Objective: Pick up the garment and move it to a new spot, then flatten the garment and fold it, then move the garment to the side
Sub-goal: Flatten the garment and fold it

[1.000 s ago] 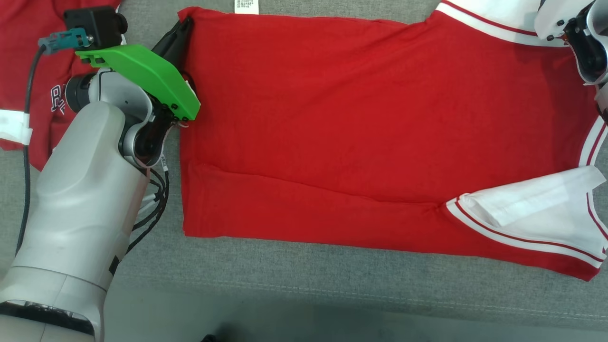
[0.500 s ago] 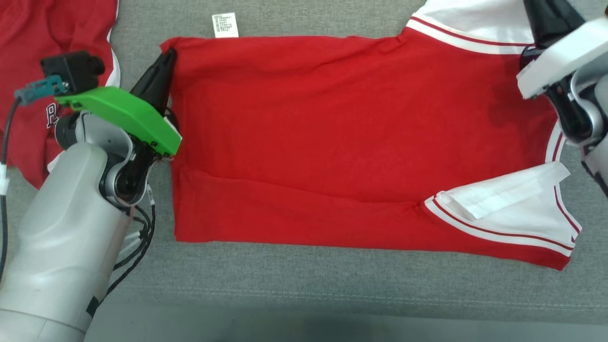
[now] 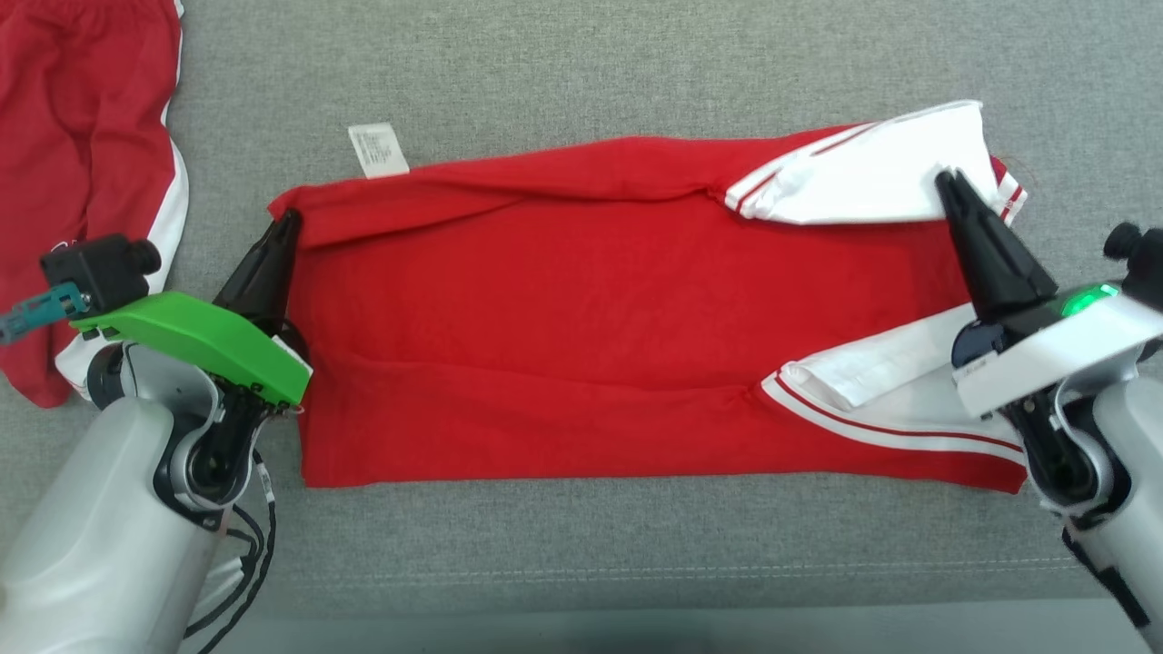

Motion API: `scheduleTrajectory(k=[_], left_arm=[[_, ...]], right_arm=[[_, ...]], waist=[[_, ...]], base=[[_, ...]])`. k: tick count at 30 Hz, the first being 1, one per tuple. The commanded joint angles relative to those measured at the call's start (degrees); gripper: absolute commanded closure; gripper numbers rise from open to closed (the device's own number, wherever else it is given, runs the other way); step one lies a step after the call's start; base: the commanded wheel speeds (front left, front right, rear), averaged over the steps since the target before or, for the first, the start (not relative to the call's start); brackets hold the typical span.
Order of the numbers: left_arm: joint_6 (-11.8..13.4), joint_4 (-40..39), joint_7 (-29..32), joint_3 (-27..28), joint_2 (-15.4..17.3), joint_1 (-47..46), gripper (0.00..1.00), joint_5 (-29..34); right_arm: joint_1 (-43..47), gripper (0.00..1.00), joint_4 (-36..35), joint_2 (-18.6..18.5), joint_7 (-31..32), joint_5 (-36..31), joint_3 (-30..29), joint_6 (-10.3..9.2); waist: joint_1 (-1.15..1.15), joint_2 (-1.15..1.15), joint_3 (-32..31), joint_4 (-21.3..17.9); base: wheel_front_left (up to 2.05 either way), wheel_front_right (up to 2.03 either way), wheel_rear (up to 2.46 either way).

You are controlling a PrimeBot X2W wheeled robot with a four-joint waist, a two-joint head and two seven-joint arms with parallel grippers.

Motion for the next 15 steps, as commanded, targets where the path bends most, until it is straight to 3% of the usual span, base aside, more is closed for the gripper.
scheduleTrajectory(k=[1, 15], left_arm=[[0.98, -1.06, -0.03, 0.52, 0.81, 2.06, 1.0, -0.74], [4.28, -5.23, 0.47, 1.78, 2.69, 9.35, 1.0, -3.36]], right_arm=[[3.39, 1.0, -1.84, 0.98, 0.45, -0.1, -1.41, 0.0], [18.66, 1.0, -9.94, 9.34, 5.13, -2.5, -10.61, 0.01]], waist=[[0.0, 0.0, -0.63, -0.37], [0.0, 0.0, -3.2, -1.84]], base=[[0.0, 0.0, 0.0], [0.0, 0.0, 0.0]])
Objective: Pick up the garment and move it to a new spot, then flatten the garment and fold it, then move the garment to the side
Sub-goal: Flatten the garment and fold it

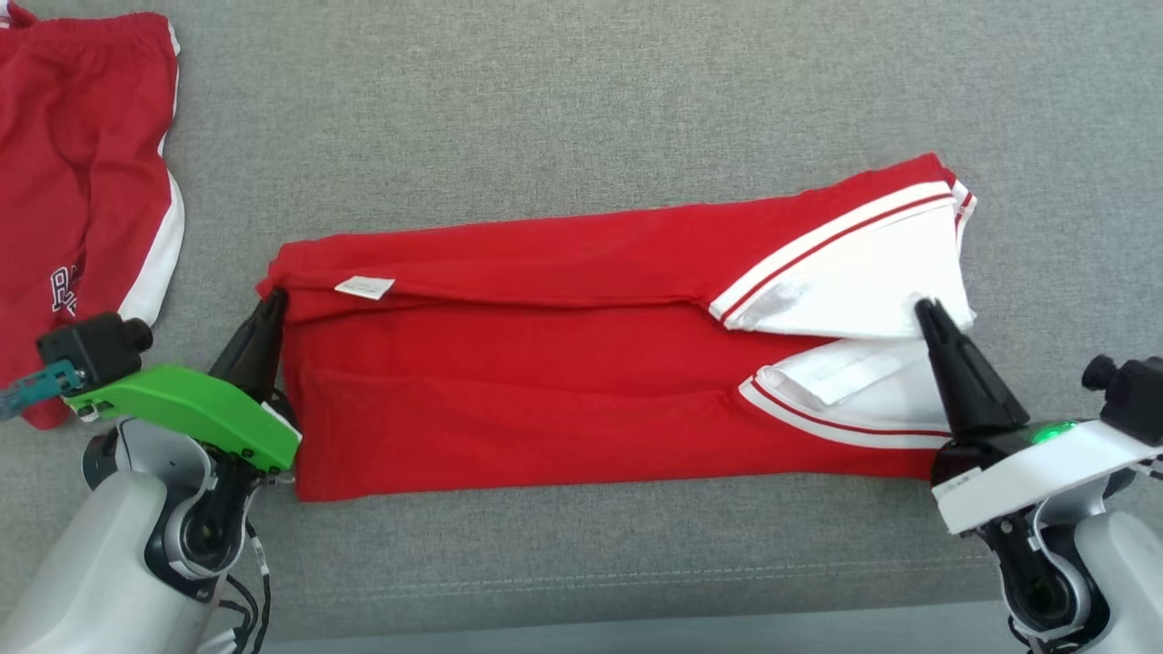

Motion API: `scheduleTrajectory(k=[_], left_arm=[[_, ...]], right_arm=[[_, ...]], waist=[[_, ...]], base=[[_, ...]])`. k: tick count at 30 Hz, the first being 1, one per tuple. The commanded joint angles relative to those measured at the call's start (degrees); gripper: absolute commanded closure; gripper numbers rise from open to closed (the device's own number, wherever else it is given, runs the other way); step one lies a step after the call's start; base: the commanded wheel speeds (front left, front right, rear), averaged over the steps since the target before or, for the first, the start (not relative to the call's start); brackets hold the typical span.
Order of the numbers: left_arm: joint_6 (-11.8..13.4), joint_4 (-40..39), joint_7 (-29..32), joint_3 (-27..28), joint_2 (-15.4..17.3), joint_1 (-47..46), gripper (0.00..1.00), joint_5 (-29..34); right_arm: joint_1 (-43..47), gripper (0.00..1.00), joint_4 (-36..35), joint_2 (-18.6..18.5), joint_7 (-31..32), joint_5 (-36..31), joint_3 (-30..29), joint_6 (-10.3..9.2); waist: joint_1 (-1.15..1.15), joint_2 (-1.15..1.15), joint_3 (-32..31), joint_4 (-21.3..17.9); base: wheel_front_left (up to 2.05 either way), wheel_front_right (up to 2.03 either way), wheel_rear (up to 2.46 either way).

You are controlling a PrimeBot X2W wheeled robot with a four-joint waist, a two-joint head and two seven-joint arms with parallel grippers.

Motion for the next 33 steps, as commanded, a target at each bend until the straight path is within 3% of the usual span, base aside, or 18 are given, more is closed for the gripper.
scheduleTrajectory(k=[1, 9, 10, 11, 12, 15, 22, 27, 28, 33], left_arm=[[0.41, 0.16, 0.08, -0.15, 0.47, 0.95, 1.0, -0.51], [1.04, 1.63, -0.45, -0.25, -0.99, 3.18, 1.0, -1.23], [1.11, 1.93, -0.6, -0.28, -1.13, 3.34, 1.0, -1.25], [1.35, 2.21, -0.73, -0.5, -1.05, 3.48, 0.54, -0.8], [1.52, 2.29, -1.2, -0.44, -1.12, 3.48, 0.0, -0.42], [2.59, 1.89, -5.27, -0.06, -0.98, 3.94, 0.0, 1.88], [9.34, -1.93, -12.22, -0.43, 0.17, 4.96, 0.0, 11.24], [14.31, -6.71, -13.26, -1.56, 0.47, 6.27, 0.0, 18.51], [16.38, -8.41, -13.5, -2.08, 0.44, 7.13, 0.0, 21.32], [19.48, -10.82, -13.66, -2.35, -1.06, 10.52, 0.0, 25.16]], right_arm=[[0.83, 1.0, -0.41, 0.61, 0.44, -0.68, 0.01, 0.02], [3.72, 1.0, 0.42, 4.68, 2.45, -1.65, -1.73, 0.01], [3.97, 0.72, 0.78, 5.15, 3.0, -1.06, -1.64, 0.01], [4.08, 0.08, 0.81, 5.08, 3.14, -1.22, -1.52, 0.02], [4.1, 0.0, 0.79, 5.39, 2.56, -1.36, -2.02, 0.01], [4.38, 0.0, 0.26, 6.11, 1.31, -1.91, -2.61, 0.02], [4.18, 0.0, -0.35, 7.29, -2.85, -6.87, -7.04, 0.02], [2.97, 0.0, 0.95, 9.09, -4.18, -14.87, -11.54, 0.01], [2.53, 0.0, 1.44, 9.62, -4.32, -18.43, -12.66, 0.01], [2.84, 0.0, 2.72, 10.51, -4.0, -25.83, -13.48, 0.01]], waist=[[0.0, 0.0, -0.28, -0.36], [0.0, 0.0, -1.01, -0.83], [0.0, 0.0, -1.21, -0.84], [0.0, 0.0, -1.44, -0.84], [0.0, 0.0, -1.62, -0.85], [0.0, 0.0, -2.95, -1.19], [0.0, 0.0, -5.93, -1.62], [0.0, 0.0, -8.42, -1.95], [0.0, 0.0, -9.44, -1.97], [0.0, 0.0, -12.15, -2.12]], base=[[0.0, 0.0, 0.0], [0.0, 0.0, 0.0], [0.0, 0.0, 0.0], [0.0, 0.0, 0.0], [0.0, 0.0, 0.0], [0.0, 0.0, 0.0], [0.0, 0.0, 0.0], [0.0, 0.0, 0.0], [0.0, 0.0, 0.0], [0.0, 0.0, 0.0]])
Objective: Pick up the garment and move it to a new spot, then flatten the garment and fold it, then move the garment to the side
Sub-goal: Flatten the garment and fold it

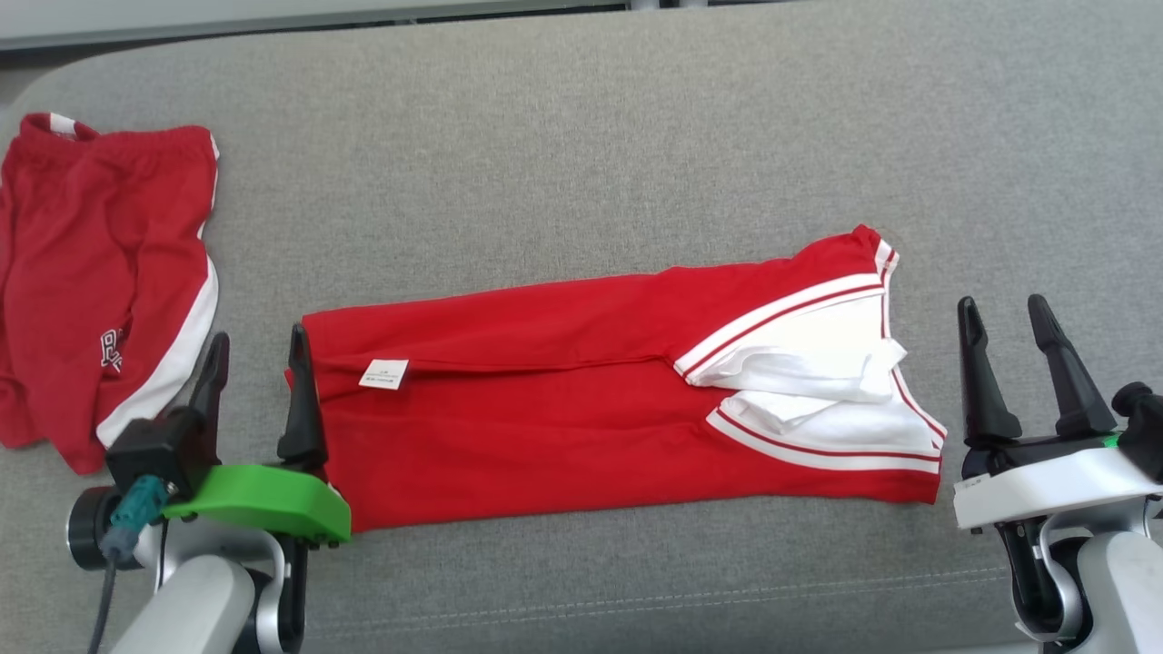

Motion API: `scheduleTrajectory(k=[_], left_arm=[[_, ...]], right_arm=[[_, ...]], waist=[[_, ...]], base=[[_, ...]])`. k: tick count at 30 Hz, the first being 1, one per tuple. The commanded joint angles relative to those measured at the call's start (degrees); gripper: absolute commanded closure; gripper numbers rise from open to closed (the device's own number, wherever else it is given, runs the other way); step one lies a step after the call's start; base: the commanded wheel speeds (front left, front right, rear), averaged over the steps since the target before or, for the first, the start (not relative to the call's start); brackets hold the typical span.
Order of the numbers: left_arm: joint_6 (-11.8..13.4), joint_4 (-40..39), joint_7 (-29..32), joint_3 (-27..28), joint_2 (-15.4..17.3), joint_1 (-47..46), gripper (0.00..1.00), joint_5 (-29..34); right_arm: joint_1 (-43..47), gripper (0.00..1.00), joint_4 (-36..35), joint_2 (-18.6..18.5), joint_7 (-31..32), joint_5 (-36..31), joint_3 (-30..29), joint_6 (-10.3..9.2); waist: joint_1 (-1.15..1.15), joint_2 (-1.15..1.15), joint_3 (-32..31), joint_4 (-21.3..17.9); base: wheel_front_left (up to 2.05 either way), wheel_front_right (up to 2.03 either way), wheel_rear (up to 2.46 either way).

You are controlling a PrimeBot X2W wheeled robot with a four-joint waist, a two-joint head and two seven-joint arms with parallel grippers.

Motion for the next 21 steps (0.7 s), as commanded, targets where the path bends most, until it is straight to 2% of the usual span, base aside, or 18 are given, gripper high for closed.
scheduleTrajectory(k=[1, 7, 13, 21], left_arm=[[0.59, -0.69, -0.31, 0.43, -0.53, 1.41, 0.0, 1.42], [0.3, -2.5, -0.27, 1.27, -2.23, 5.34, 0.0, 5.19], [-1.75, -2.02, -0.23, 1.37, -3.71, 8.33, 0.0, 8.01], [-2.87, -0.44, -0.24, 0.94, -4.37, 10.5, 0.0, 10.27]], right_arm=[[0.27, 0.0, 0.48, 0.28, 0.05, -1.46, -0.23, 0.0], [2.21, 0.0, 2.55, 0.97, 0.31, -4.75, 0.73, 0.0], [4.2, 0.0, 4.78, 1.36, 0.08, -6.86, 1.7, 0.0], [7.66, 0.0, 6.02, 2.84, 0.03, -7.67, 1.81, 0.0]], waist=[[0.0, 0.0, -1.98, -0.09], [0.0, 0.0, -4.45, 0.48], [0.0, 0.0, -6.93, 1.06], [0.0, 0.0, -10.33, 1.24]], base=[[0.0, 0.0, 0.0], [0.0, 0.0, 0.0], [0.0, 0.0, 0.0], [0.0, 0.0, 0.0]])
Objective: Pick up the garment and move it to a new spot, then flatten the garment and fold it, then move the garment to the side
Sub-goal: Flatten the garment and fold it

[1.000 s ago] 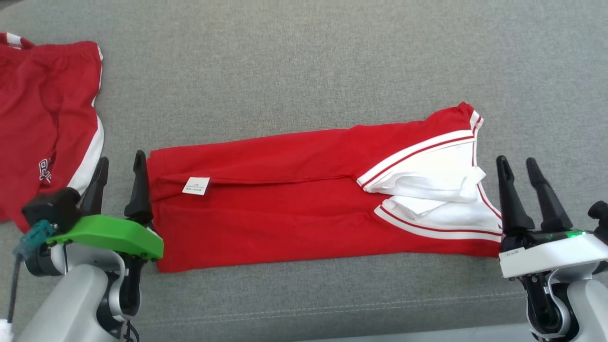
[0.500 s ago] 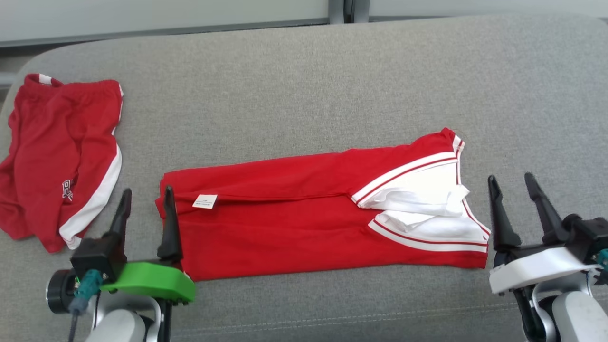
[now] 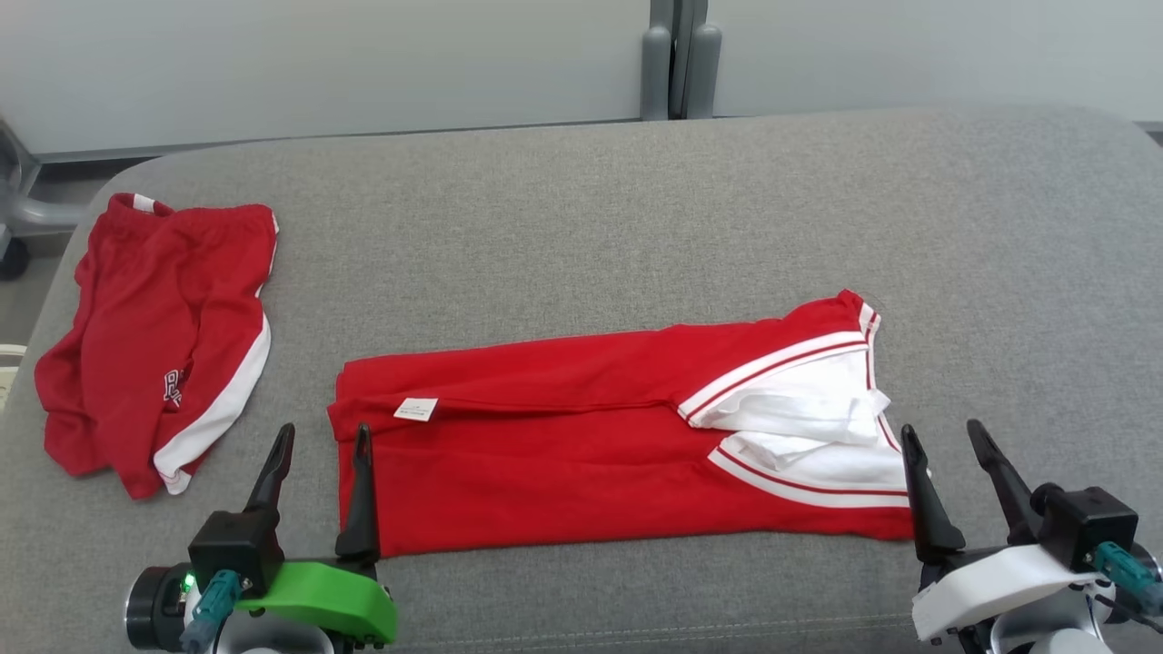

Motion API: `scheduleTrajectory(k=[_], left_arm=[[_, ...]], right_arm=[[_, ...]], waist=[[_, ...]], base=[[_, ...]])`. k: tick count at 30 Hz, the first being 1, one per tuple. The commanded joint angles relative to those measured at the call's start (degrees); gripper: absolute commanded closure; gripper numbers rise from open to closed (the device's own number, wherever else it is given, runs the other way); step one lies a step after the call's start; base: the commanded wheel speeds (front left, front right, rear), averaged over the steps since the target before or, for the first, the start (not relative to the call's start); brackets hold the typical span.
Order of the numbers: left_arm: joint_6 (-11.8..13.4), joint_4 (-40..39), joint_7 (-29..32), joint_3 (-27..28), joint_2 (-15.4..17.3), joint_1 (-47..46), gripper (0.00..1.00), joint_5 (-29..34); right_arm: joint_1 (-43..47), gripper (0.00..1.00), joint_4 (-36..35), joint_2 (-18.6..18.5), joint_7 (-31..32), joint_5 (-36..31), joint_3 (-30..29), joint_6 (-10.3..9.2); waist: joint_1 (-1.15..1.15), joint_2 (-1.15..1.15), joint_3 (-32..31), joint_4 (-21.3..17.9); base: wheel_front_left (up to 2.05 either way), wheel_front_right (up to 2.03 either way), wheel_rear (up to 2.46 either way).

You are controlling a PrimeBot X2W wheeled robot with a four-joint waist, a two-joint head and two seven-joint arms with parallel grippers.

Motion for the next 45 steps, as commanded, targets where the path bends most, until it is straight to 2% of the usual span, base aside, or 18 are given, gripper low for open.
scheduleTrajectory(k=[1, 21, 30, 35, 45], left_arm=[[-0.3, 0.35, -0.05, -0.07, 0.08, 1.22, 0.0, 0.83], [-1.33, 2.6, -0.05, -0.39, -0.35, 1.83, 0.0, 2.57], [-1.55, 2.87, -0.05, -0.47, -0.77, 0.67, 0.0, 3.09], [-2.1, 2.8, -0.04, -0.72, -1.4, -0.55, 0.0, 3.44], [-4.17, 3.22, -0.03, -1.4, -3.65, -5.31, 0.0, 4.82]], right_arm=[[1.44, 0.0, 0.04, 0.42, -0.27, -0.47, 0.0, 0.0], [3.65, 0.0, -3.03, 1.71, 2.15, -0.52, -0.61, 0.0], [1.37, 0.0, -2.35, 0.5, 3.2, 0.88, -0.7, 0.0], [-1.83, 0.0, 1.36, -1.71, 3.88, 3.66, -0.47, 0.0], [-12.85, 0.0, 15.47, -8.03, 6.95, 8.93, 2.46, 0.0]], waist=[[0.0, 0.0, -1.64, 0.09], [0.0, 0.0, -3.65, -0.17], [0.0, 0.0, -2.86, 0.92], [0.0, 0.0, -0.94, 2.11], [0.0, 0.0, 6.91, 5.1]], base=[[0.0, 0.0, 0.0], [0.0, 0.0, 0.0], [0.0, 0.0, 0.0], [0.0, 0.0, 0.0], [0.0, 0.0, 0.0]])
